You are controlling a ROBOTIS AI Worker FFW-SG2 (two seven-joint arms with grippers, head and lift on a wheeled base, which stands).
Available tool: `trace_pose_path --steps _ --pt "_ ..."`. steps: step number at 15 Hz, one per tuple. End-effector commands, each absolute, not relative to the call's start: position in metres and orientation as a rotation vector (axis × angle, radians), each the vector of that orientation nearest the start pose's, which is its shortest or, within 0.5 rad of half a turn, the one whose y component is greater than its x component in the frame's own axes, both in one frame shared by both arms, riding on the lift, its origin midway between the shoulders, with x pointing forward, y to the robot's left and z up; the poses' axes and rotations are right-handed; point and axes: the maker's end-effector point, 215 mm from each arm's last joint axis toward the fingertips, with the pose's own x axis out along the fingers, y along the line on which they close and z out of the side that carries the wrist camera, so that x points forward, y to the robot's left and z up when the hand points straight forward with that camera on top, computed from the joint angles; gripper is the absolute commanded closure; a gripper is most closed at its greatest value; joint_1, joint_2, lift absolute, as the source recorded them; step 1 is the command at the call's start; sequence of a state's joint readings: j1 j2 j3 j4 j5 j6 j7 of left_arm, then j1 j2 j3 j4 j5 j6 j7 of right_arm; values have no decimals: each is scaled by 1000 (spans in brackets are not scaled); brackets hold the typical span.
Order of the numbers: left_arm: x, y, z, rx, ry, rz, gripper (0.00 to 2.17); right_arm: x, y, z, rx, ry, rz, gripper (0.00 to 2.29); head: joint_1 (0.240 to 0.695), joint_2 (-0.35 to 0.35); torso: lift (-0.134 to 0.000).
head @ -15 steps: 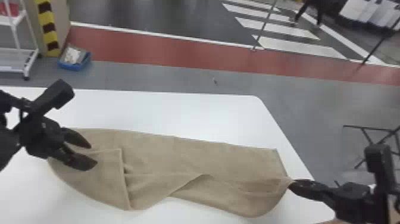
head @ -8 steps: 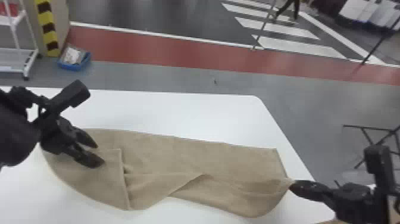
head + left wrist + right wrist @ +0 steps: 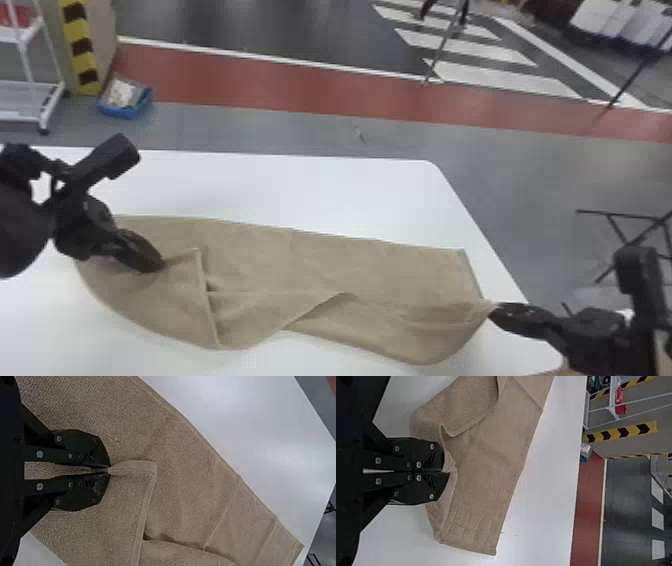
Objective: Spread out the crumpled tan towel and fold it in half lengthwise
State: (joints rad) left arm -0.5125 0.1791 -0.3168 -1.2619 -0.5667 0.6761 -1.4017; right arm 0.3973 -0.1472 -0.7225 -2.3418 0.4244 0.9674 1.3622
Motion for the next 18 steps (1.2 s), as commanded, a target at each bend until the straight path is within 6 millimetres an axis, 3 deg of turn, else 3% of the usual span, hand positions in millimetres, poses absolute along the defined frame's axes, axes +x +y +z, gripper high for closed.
trace_pose_path --steps 1,4,7,11,14,16,18 --pt "538 128 -423 409 844 -1149 1092 311 -438 -353 -63 746 312 2000 695 -350 -124" --pt "544 170 -380 298 724 -1119 1092 326 -448 -336 -52 697 291 2000 695 -350 -124" --pt "527 245 -352 184 617 -1065 1089 328 -444 -331 -68 693 297 2000 695 -347 -124" --pt "480 330 -362 215 489 -1020 1085 331 -435 -339 -88 717 315 2000 695 -222 -124" --pt "438 357 -358 282 338 -1039 1028 334 -423 -346 -99 737 333 1997 695 -157 -124" --pt "418 367 -359 346 279 -1040 252 335 -415 -352 -105 752 345 1997 695 -110 -124" --pt "404 376 -365 369 268 -1032 117 335 -410 -354 -108 755 352 2000 695 -89 -124"
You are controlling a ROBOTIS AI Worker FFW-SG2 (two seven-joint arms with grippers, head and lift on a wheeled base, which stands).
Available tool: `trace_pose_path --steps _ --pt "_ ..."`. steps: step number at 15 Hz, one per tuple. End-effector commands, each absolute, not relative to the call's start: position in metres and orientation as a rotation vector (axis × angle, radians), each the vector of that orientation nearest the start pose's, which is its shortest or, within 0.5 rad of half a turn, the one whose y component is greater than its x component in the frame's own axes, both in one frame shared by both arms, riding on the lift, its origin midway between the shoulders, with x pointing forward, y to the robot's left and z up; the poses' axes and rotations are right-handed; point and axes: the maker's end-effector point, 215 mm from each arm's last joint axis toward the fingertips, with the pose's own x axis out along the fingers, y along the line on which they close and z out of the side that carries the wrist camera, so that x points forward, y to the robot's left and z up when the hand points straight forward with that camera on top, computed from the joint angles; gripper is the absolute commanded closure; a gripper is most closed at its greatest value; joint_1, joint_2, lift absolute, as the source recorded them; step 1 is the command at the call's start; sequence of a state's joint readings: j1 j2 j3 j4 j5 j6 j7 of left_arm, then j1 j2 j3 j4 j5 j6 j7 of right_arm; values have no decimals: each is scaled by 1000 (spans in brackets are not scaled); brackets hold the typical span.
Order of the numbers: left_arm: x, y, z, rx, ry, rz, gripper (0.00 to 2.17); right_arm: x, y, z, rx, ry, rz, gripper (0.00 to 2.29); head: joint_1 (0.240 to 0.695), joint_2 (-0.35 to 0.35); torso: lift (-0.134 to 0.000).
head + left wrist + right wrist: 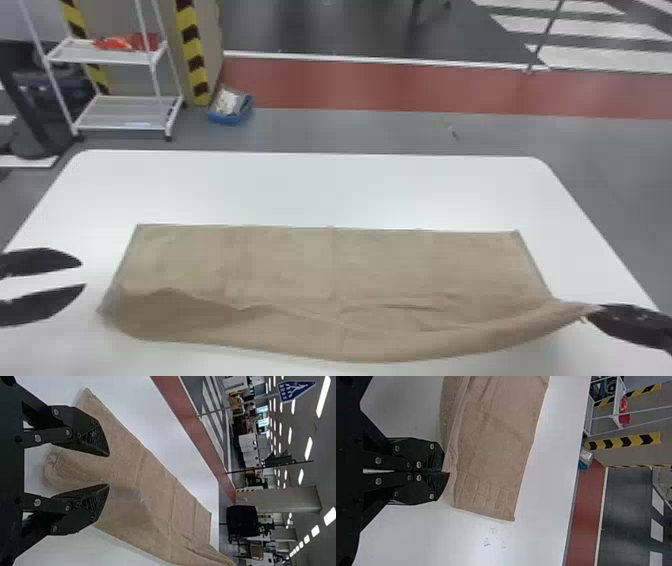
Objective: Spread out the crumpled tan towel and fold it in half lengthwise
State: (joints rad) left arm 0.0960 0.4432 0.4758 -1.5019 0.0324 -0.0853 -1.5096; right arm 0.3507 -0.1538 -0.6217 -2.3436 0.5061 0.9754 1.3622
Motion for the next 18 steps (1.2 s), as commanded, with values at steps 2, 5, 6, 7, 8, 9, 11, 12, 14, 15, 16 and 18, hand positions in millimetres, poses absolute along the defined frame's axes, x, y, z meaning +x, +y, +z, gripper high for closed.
trace_pose_path --steps 2,5,6,7,8,9,11,12,14,15,16,18 --pt "395 384 -369 382 260 -1016 100 334 -409 -354 -109 755 352 2000 695 -71 -124" --pt "392 391 -351 389 240 -999 137 334 -404 -358 -112 765 362 2000 695 -42 -124" --pt "384 393 -348 320 295 -975 144 334 -402 -359 -115 768 365 2000 695 -33 -124" --pt "377 382 -348 264 330 -961 151 334 -400 -360 -112 769 370 2000 695 -27 -124" --pt "369 367 -357 236 388 -909 215 335 -398 -362 -113 771 376 1997 695 -22 -124" --pt "364 347 -365 258 422 -868 259 336 -394 -364 -112 775 384 1997 695 -22 -124" --pt "352 314 -392 206 579 -793 350 339 -387 -368 -112 775 399 2000 695 -40 -124" --pt "346 301 -404 184 652 -759 394 342 -387 -368 -108 772 400 2000 695 -60 -124" --pt "339 285 -413 202 704 -717 397 344 -386 -371 -107 777 400 1997 695 -121 -124" --pt "337 277 -412 209 703 -718 397 345 -386 -372 -105 778 400 2000 695 -135 -124" --pt "333 269 -411 211 704 -724 407 344 -387 -373 -107 783 397 2000 695 -151 -124" --pt "322 257 -408 191 716 -740 481 344 -390 -375 -105 788 391 1997 695 -181 -124"
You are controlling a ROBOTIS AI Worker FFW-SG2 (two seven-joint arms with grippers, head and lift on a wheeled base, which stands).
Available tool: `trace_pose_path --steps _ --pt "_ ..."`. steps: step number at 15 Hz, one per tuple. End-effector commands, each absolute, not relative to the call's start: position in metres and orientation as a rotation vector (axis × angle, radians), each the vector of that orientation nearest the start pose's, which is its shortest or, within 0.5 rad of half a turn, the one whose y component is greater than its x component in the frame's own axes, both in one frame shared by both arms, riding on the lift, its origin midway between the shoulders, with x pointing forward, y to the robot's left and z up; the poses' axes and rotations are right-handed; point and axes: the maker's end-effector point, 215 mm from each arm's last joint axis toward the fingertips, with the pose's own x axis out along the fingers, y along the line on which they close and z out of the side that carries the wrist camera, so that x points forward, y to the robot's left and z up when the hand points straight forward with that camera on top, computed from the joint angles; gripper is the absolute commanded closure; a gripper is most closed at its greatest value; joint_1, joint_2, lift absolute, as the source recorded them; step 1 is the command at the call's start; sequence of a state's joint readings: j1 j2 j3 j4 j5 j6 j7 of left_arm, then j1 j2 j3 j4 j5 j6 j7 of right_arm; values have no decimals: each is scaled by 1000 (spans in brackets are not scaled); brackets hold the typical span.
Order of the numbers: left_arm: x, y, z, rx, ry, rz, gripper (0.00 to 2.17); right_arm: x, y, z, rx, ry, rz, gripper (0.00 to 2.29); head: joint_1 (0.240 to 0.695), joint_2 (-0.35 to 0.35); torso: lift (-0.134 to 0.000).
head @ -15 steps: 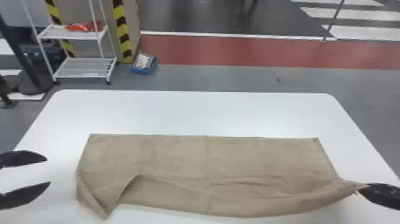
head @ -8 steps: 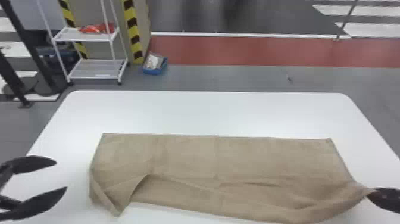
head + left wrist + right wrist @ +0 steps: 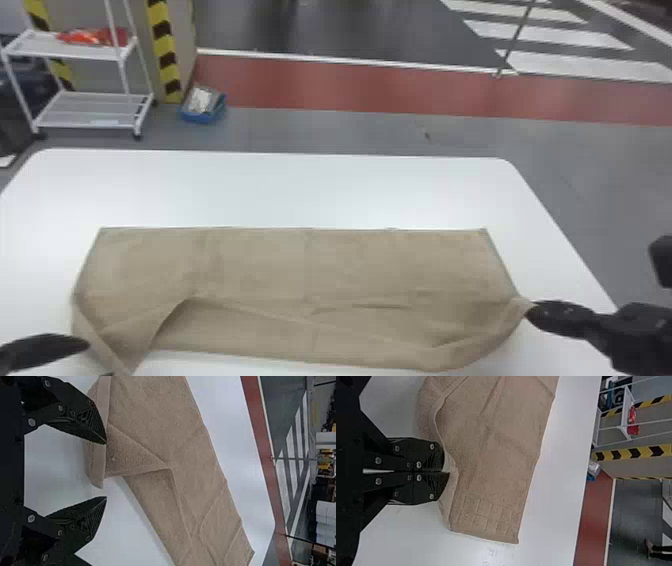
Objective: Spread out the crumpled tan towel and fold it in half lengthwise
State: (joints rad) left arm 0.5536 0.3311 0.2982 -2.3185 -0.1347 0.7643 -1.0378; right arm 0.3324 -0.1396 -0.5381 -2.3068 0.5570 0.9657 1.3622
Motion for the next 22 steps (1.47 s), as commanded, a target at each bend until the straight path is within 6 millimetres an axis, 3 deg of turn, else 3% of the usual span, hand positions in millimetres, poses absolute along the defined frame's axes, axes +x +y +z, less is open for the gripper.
trace_pose_path --steps 1,5,8,14,17,20,22 --pt "321 253 -406 187 712 -751 481 343 -390 -376 -106 791 389 1997 695 -208 -124" --pt "317 216 -401 195 686 -812 481 343 -386 -380 -90 793 390 1997 695 -254 -124" --pt "316 210 -417 196 714 -792 481 342 -389 -380 -89 794 385 2000 695 -291 -124" --pt "322 190 -425 259 688 -844 478 343 -388 -381 -84 795 387 1997 695 -324 -124" --pt "328 199 -449 395 741 -783 481 343 -388 -382 -86 794 388 1997 695 -332 -124" --pt "331 208 -458 399 775 -750 478 342 -390 -384 -80 799 385 1997 695 -321 -124" --pt "335 227 -463 390 827 -700 478 342 -392 -383 -80 797 381 1997 695 -315 -124"
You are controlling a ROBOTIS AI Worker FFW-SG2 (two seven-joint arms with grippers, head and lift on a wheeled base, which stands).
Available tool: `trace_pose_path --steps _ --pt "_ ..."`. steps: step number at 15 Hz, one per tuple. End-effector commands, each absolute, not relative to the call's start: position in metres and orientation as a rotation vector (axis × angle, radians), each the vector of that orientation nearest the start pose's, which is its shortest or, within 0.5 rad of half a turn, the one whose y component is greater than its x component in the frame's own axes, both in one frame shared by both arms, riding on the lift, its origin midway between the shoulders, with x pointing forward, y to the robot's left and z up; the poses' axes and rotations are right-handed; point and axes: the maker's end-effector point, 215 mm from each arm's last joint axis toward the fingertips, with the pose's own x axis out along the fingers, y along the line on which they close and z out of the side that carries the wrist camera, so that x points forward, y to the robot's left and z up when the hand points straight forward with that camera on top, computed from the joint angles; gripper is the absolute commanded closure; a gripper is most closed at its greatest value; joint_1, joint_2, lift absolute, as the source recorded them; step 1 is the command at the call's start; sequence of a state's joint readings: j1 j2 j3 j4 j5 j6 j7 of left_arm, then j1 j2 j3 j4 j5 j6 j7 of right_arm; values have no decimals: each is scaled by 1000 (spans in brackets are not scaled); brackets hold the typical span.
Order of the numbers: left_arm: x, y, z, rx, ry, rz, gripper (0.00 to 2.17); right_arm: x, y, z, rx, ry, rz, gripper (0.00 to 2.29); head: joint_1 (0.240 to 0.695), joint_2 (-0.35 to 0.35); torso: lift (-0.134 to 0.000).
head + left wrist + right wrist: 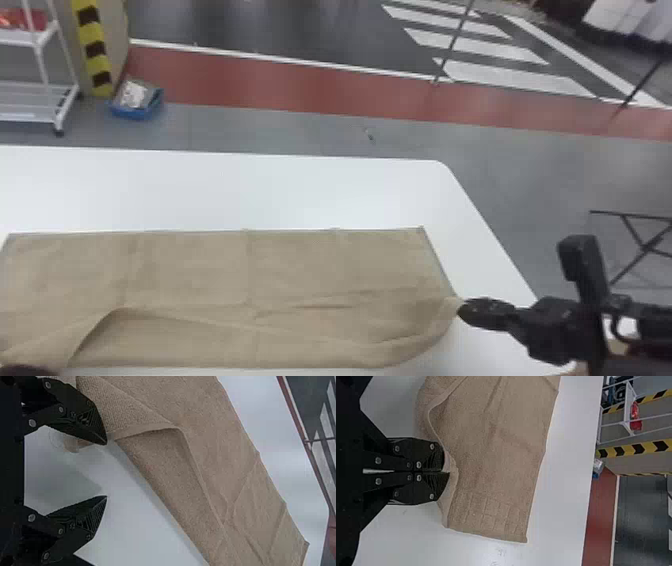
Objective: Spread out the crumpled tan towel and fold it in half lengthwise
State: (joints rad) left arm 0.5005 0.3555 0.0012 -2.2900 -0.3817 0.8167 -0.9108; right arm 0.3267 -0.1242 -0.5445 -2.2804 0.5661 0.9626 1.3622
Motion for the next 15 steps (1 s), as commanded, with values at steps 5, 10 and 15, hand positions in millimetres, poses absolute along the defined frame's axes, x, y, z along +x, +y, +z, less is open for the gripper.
trace_pose_path --steps 5,10,15 --pt "342 267 -447 384 842 -648 478 342 -392 -383 -80 796 381 1997 695 -253 -124" --pt "328 278 -450 368 903 -656 478 343 -394 -380 -76 791 373 1997 695 -209 -124" --pt "319 276 -442 339 919 -666 478 343 -394 -379 -77 790 373 2000 695 -206 -124"
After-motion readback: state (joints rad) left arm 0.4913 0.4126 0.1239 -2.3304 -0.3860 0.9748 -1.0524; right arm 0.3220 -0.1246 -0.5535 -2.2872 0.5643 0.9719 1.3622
